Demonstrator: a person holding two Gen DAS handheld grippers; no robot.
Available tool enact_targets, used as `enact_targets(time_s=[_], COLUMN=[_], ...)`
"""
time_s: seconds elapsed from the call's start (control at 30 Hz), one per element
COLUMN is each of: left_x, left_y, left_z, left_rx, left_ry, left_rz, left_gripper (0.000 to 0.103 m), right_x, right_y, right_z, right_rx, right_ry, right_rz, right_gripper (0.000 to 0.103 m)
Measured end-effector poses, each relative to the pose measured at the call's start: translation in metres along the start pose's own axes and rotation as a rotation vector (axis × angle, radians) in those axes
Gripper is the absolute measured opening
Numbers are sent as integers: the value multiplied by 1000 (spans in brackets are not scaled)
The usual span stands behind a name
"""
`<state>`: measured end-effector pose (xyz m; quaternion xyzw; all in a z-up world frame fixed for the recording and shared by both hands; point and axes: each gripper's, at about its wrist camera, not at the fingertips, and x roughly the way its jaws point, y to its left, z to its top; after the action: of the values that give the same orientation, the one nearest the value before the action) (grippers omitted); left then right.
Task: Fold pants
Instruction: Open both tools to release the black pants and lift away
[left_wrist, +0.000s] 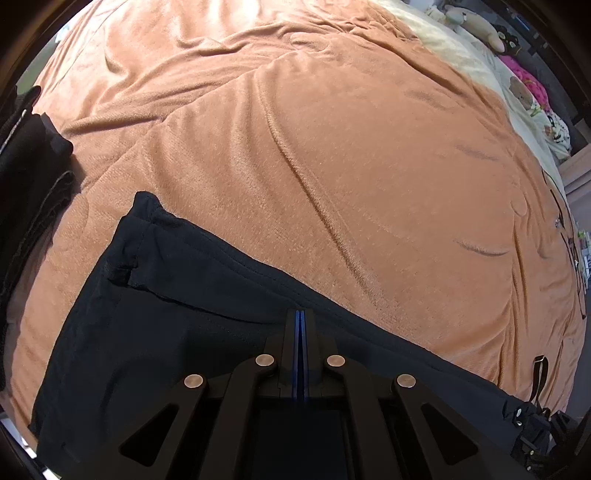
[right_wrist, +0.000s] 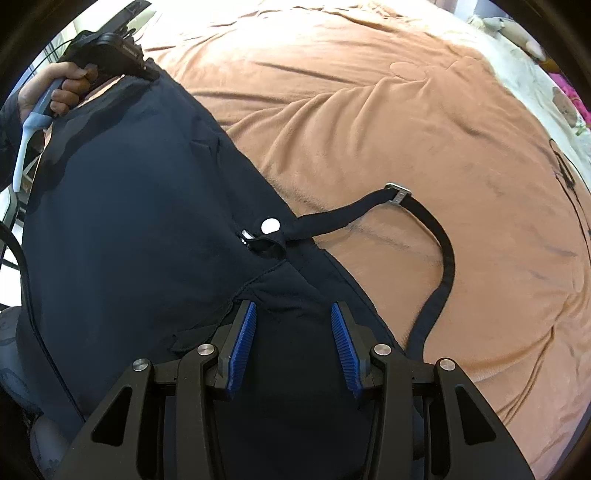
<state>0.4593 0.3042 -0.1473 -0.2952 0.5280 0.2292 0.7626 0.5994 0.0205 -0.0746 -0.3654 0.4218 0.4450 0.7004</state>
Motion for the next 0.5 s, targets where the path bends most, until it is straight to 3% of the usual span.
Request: enact_targets(time_s=[0.03,0.07,0.13,0.3,0.5], left_x=[-1,-2,-6,-12,-2], left_y=[0,1,2,4,3], left_z=[0,0,2,6,10], left_rx=[0,-1,-9,-20,-22], left_ry=[-4,-6,-13,-33,-29], left_rz=[-2,-5,-13,-23,-8], left_gripper=[0,0,0,0,1], right_x=[1,1,0,-12,2], right_y=[1,2,6,6,5], right_z=[1,3,5,9,16], right_rx=[-8,-15,-38,-23,-5], right_ry=[1,2,-1,-60,-52], right_rz=[10,32,15,-22,-82], right_gripper=[21,11,0,0,0])
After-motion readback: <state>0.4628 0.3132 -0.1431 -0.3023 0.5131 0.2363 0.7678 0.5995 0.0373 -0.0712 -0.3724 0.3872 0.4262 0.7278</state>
